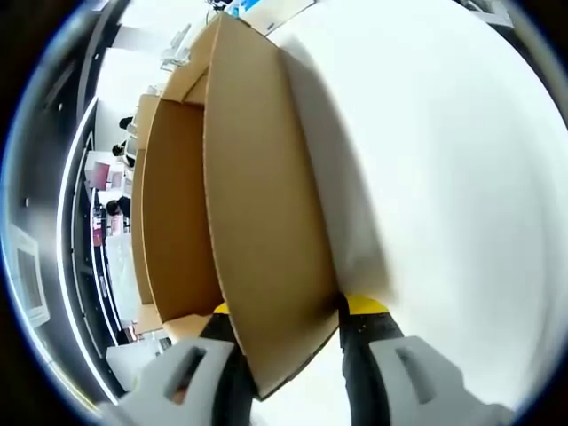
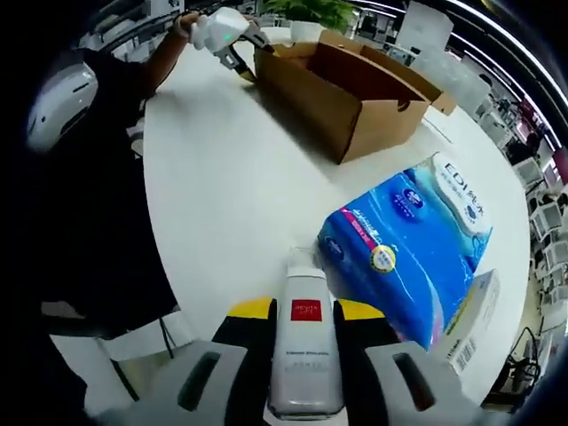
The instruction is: Operate the shoe box by opening the lid, removing the specified soft item, and placing it in the target area until the item is outside and the box remains undamaged.
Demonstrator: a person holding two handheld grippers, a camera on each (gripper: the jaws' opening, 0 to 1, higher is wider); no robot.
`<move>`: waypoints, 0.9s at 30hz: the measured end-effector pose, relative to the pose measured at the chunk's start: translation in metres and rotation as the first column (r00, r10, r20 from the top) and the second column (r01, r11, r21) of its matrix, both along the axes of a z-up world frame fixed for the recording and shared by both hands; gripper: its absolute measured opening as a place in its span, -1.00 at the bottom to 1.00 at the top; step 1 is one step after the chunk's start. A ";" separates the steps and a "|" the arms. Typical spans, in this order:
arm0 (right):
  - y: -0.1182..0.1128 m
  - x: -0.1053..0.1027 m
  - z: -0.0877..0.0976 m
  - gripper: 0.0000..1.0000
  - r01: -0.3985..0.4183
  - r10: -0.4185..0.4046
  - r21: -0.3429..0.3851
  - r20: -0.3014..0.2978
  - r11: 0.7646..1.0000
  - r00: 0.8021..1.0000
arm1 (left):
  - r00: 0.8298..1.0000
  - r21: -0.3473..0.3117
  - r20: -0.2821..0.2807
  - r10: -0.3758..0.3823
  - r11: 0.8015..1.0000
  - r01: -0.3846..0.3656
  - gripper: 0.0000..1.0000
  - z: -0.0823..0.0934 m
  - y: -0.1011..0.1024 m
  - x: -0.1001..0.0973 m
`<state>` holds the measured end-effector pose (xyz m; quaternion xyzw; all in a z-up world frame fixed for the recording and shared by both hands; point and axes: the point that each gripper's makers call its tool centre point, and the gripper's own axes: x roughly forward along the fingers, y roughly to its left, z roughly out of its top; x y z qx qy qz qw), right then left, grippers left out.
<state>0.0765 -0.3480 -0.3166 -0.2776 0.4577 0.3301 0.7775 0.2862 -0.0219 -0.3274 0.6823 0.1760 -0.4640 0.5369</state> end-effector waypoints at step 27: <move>-0.013 -0.002 -0.016 -0.50 -0.085 0.080 -0.104 -0.054 0.991 0.995 | 1.000 0.001 0.002 0.001 1.000 -0.001 -0.31 0.000 0.002 0.000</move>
